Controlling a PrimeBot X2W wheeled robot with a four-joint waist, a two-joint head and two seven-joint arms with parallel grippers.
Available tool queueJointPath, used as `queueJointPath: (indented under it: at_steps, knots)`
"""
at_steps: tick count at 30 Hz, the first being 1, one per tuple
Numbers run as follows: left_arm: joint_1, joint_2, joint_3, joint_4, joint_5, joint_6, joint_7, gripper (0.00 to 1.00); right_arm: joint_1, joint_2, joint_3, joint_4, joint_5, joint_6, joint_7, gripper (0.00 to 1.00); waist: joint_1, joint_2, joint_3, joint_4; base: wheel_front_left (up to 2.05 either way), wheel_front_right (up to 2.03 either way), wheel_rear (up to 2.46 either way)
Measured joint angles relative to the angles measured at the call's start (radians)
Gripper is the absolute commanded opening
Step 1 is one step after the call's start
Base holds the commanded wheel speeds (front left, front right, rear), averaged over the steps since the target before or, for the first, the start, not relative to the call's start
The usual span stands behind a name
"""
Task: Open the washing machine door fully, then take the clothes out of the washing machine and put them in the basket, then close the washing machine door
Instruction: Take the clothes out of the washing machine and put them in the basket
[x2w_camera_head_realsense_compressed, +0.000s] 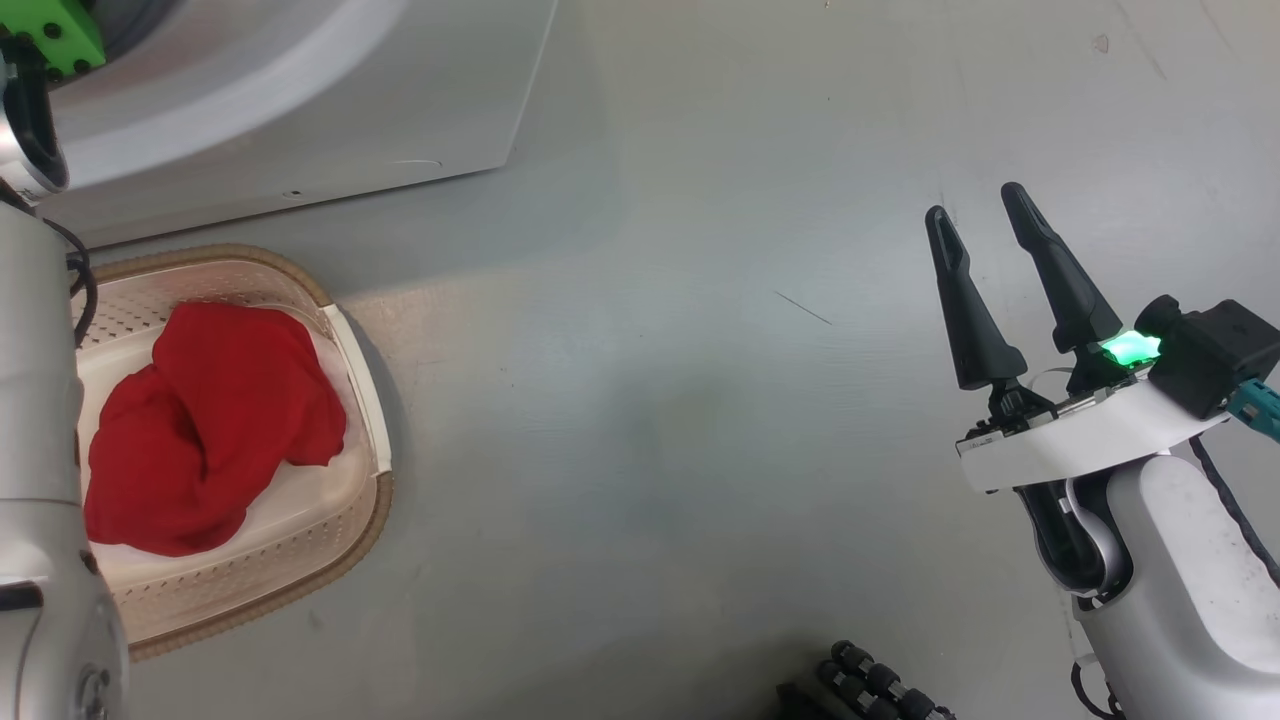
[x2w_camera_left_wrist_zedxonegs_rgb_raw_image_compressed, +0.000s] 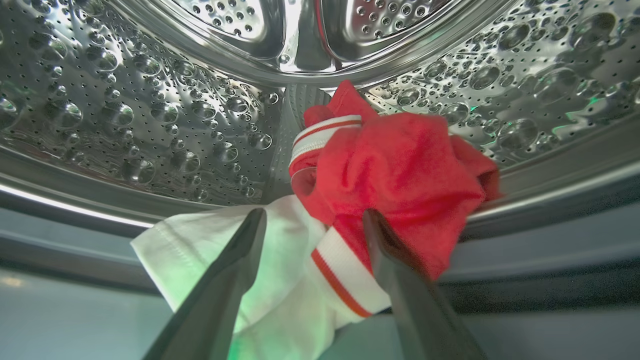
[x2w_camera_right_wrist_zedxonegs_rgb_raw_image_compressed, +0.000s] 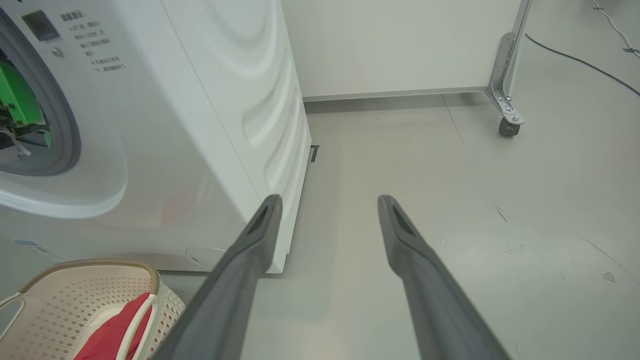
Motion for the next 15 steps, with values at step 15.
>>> queueJointPath:
  at_steps: [15]
  knots:
    - [-0.017, -0.006, 0.003, 0.087, 0.0, -0.001, -0.1, 0.0, -0.014, 0.001, -0.019, 0.017, 0.004, 0.0, 0.0, 1.0, 0.0, 0.0, -0.023, 0.006, 0.0, 0.0, 0.0]
